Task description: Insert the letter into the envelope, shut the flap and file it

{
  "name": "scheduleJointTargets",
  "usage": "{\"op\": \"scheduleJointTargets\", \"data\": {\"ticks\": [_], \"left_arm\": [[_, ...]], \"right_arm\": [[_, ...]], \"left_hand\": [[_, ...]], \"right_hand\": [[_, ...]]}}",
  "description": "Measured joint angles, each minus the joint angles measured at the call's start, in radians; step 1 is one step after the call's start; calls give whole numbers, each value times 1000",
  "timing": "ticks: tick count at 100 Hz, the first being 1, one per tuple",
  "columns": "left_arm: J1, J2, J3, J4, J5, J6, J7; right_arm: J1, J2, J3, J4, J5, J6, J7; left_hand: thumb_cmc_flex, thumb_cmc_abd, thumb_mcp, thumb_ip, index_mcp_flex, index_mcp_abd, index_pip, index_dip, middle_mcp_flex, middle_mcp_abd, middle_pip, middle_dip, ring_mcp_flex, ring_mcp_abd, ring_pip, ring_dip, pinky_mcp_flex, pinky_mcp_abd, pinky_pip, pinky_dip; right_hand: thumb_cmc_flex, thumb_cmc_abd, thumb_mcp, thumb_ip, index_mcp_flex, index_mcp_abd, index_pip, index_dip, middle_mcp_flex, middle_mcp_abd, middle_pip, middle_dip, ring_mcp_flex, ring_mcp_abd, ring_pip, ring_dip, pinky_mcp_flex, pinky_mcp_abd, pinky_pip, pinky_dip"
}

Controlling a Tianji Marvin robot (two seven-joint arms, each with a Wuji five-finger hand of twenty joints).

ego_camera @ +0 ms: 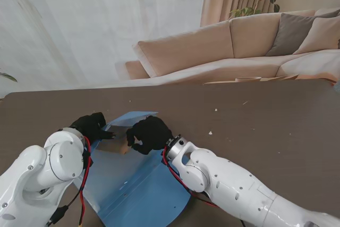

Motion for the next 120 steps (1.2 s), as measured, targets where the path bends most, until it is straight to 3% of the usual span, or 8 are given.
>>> {"op": "scheduleJointTargets", "data": {"ticks": [19,35,59,81,91,106,120], "left_arm": [[-6,1,6,0,-8,1,-2],[-8,1,10,6,-19,2,6],[-13,1,12,21,-26,3,18],[-9,0,7,21,-28,1,21],[-8,0,5,20,-30,1,22],[-8,0,5,20,-43,-1,20],[-7,1,3,20,-55,-8,15]], "right_arm": [[44,-35,-39,61,29,-6,-11],[47,-45,-39,62,38,-6,-1],[10,-9,-1,-35,22,-2,74],[18,13,-27,-61,18,-15,184],[39,16,-61,-56,22,-17,192],[79,-13,-100,15,33,-12,157],[103,-36,-114,57,80,-8,162]], "left_hand": [[0,0,0,0,0,0,0,0,0,0,0,0,0,0,0,0,0,0,0,0],[0,0,0,0,-1,0,0,0,0,0,0,0,0,0,0,0,0,0,0,0],[0,0,0,0,-1,1,1,0,0,0,0,0,0,0,0,0,0,-1,0,0],[0,0,0,0,-1,1,1,0,0,0,0,0,0,0,0,0,0,-2,0,0],[0,0,0,0,-1,1,2,0,0,0,0,0,0,0,0,0,0,-2,0,0],[0,0,0,0,-1,1,2,0,0,0,0,0,0,0,0,0,0,-2,0,0],[0,0,-1,0,-5,4,2,0,0,1,0,6,0,0,0,0,0,-2,1,0]], "right_hand": [[0,-11,7,0,3,0,6,-3,24,5,9,-2,9,0,1,0,10,0,10,-9],[0,-11,7,0,3,10,6,-14,23,5,7,-10,9,0,1,0,5,0,11,-10],[0,3,28,2,2,11,-4,-24,-8,6,-5,-6,-32,1,-3,0,-53,0,11,-12],[0,14,48,28,-4,1,-4,-24,-37,6,-5,36,-55,1,-4,0,-79,0,11,-11],[0,26,48,28,-4,1,-6,-38,-31,6,-5,42,-55,1,-4,0,-79,0,11,-10],[0,50,44,28,-5,25,-33,-86,-31,6,-5,47,-55,-7,4,16,-79,0,11,-9],[0,51,42,28,-15,19,-35,-88,-31,6,-2,52,-55,0,-1,13,-79,0,11,-9]]}}
